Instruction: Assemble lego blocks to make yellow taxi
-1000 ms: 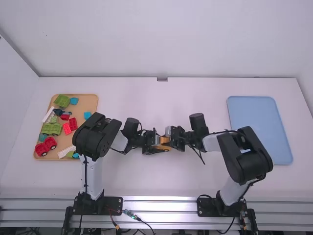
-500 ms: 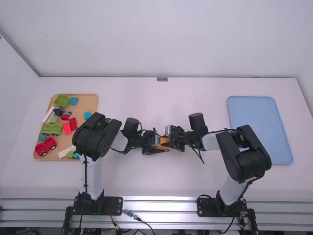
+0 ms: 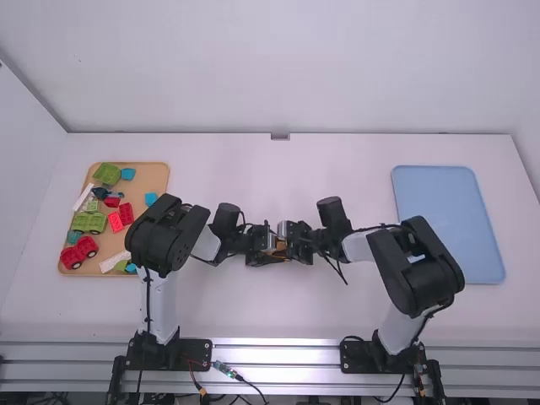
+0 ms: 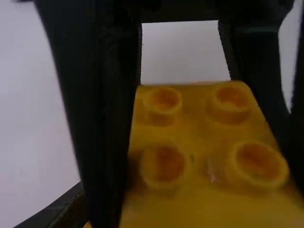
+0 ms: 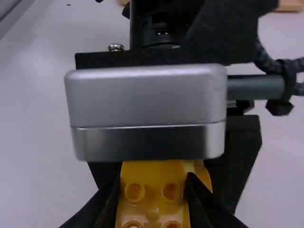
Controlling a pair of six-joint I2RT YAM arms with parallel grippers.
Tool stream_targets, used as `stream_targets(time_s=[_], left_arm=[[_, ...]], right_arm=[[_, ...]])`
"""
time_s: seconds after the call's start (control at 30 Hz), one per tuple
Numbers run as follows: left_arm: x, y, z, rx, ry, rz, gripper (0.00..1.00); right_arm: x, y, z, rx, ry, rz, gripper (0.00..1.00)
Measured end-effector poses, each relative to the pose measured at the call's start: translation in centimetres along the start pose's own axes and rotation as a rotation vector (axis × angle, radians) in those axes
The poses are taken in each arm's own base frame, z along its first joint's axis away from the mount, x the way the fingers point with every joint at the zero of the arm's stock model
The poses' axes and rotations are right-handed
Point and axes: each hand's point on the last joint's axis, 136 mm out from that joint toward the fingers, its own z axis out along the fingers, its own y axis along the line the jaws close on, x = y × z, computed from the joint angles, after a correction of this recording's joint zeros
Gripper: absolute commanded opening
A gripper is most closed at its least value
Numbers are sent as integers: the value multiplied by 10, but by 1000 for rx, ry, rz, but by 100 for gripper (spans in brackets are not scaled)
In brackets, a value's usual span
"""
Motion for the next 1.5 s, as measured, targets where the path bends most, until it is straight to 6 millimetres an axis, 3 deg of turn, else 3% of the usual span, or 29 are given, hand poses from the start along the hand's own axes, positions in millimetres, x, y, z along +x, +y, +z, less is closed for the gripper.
stream_targets(time_s=[0.8, 1.5], left_arm=[[0, 0, 0, 0, 0, 0, 39], [0, 0, 0, 0, 1, -9, 38]], right_arm=[[-1, -7, 1, 33, 10, -5, 0], [4, -9, 2, 19, 67, 120, 0]])
